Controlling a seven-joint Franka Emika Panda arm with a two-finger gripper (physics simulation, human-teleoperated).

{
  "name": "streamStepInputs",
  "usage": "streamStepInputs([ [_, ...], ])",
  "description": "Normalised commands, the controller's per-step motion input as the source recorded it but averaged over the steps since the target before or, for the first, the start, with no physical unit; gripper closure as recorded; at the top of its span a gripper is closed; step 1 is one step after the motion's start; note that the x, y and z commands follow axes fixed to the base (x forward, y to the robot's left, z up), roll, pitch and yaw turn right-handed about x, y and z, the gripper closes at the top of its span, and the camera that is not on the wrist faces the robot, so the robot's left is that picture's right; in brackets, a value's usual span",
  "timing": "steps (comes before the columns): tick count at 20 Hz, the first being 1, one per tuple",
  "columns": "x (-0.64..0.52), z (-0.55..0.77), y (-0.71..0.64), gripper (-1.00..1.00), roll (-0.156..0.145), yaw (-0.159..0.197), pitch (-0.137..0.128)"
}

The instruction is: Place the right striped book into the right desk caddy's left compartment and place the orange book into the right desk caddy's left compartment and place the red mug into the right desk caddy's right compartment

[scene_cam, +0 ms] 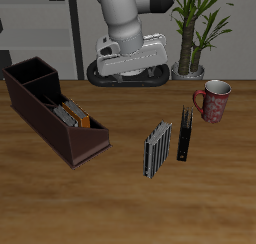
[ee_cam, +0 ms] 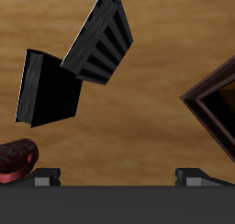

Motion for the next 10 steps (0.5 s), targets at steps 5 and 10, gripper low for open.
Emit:
streamStepInputs([
  [5, -0.29, 0.02, 0.09, -1.0, -0.037, -0.111, -0.013],
  [10, -0.35, -0.02, 0.22, -1.0, -0.109, -0.045, -0.047],
])
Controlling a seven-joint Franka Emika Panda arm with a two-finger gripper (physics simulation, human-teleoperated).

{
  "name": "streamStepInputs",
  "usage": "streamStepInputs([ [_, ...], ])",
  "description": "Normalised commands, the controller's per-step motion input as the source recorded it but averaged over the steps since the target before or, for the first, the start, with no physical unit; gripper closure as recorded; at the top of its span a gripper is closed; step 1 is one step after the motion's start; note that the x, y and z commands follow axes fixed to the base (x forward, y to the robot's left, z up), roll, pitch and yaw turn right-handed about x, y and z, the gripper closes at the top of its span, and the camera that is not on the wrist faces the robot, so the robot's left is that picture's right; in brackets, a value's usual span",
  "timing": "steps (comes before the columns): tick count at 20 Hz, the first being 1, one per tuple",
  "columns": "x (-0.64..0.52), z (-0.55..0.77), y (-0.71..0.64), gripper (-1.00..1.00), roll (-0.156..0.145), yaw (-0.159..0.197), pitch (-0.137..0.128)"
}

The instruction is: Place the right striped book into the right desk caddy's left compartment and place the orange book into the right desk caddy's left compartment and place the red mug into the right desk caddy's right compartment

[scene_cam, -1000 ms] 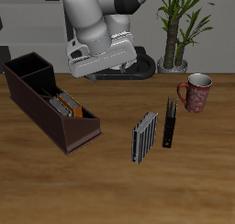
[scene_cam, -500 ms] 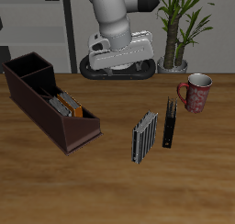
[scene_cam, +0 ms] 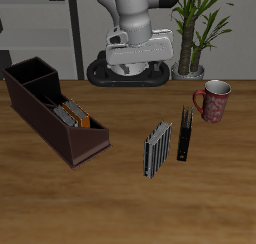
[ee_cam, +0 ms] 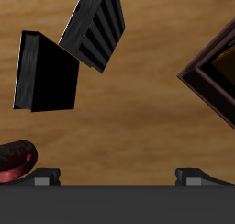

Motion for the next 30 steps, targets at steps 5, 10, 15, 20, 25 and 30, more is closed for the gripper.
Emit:
streamStepInputs([
  [5, -0.24, -0.13, 0.27, -1.0, -0.063, -0.041, 0.019],
  [10, -0.24, -0.11, 0.3, -1.0, -0.065, -0.055, -0.003],
  [15, -0.2, -0.07, 0.22, -1.0, 0.002, -0.044, -0.001],
  [20, -0.01, -0.06, 0.21, -1.0, -0.009, -0.026, 0.001],
  [25, -0.05, -0.18, 0.42, -1.0, -0.002, -0.031, 0.054],
  [30, -0.26, -0.18, 0.47, -1.0, 0.071, 0.005, 0.016],
])
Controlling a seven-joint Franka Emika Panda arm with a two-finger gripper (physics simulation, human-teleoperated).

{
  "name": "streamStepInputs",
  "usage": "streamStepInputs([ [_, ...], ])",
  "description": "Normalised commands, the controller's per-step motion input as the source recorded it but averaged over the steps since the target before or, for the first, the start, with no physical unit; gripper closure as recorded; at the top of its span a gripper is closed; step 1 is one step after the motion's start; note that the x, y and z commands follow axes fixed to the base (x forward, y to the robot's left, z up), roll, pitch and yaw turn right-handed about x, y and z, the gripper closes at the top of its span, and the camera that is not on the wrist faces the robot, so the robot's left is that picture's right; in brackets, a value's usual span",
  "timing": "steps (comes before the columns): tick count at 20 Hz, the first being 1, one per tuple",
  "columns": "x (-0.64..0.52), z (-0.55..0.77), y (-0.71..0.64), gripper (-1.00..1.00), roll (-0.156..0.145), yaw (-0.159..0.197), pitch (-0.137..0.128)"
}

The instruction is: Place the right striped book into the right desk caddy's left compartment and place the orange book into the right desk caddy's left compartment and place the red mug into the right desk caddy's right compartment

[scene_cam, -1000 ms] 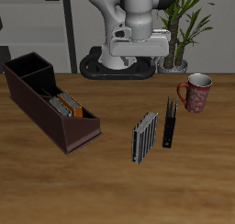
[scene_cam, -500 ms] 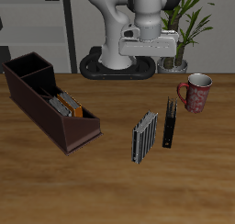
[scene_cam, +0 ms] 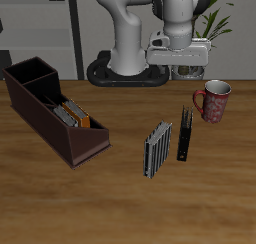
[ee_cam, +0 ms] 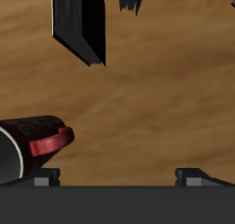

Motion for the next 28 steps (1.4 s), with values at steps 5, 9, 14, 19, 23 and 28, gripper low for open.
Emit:
streamStepInputs([
  [5, -0.31, -0.09, 0.5, -1.0, 0.054, 0.029, -0.011],
  [9, -0.13, 0.0, 0.4, -1.0, 0.039, 0.027, -0.015],
  [14, 0.11, 0.05, 0.36, -1.0, 0.007, -0.012, 0.02],
  [19, 0.18, 0.08, 0.12, -1.0, -0.058, -0.059, 0.007],
  [23, 0.14, 0.02, 0.18, -1.0, 0.003, -0.006, -0.015],
  [28, 0.14, -0.06, 0.06, -1.0, -0.036, -0.065, 0.061],
])
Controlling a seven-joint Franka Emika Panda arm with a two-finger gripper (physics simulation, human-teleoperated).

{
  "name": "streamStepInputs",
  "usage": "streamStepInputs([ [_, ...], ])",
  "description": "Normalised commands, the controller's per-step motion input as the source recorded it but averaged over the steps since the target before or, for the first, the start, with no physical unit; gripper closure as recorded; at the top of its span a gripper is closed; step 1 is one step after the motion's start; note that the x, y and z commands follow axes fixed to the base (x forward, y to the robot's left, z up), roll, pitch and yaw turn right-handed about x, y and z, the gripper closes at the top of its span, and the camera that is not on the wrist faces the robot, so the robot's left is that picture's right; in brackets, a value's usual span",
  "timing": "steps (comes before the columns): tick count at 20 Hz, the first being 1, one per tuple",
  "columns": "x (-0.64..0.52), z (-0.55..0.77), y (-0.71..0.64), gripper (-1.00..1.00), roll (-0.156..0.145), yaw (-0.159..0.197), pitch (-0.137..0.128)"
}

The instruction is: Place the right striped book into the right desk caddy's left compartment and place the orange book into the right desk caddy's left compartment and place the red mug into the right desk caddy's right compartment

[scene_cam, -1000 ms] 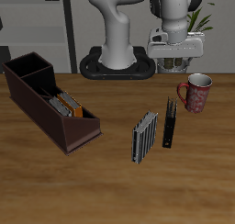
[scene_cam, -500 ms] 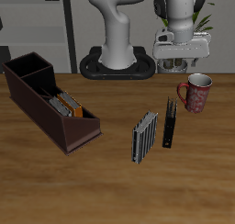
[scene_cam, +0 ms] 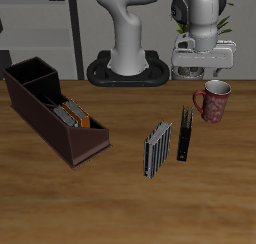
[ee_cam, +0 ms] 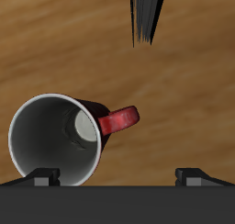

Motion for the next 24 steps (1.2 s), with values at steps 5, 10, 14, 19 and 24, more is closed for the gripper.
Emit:
streamStepInputs([
  [5, 0.04, -0.15, 0.12, -1.0, -0.014, -0.01, 0.02],
  [10, 0.01, -0.27, 0.05, -1.0, -0.071, -0.023, 0.034],
  [14, -0.14, -0.17, 0.14, -1.0, -0.045, 0.021, -0.048],
  [19, -0.03, -0.18, 0.05, -1.0, -0.023, -0.026, 0.057],
  [24, -0.11, -0.12, 0.01, -1.0, 0.02, -0.074, 0.067],
])
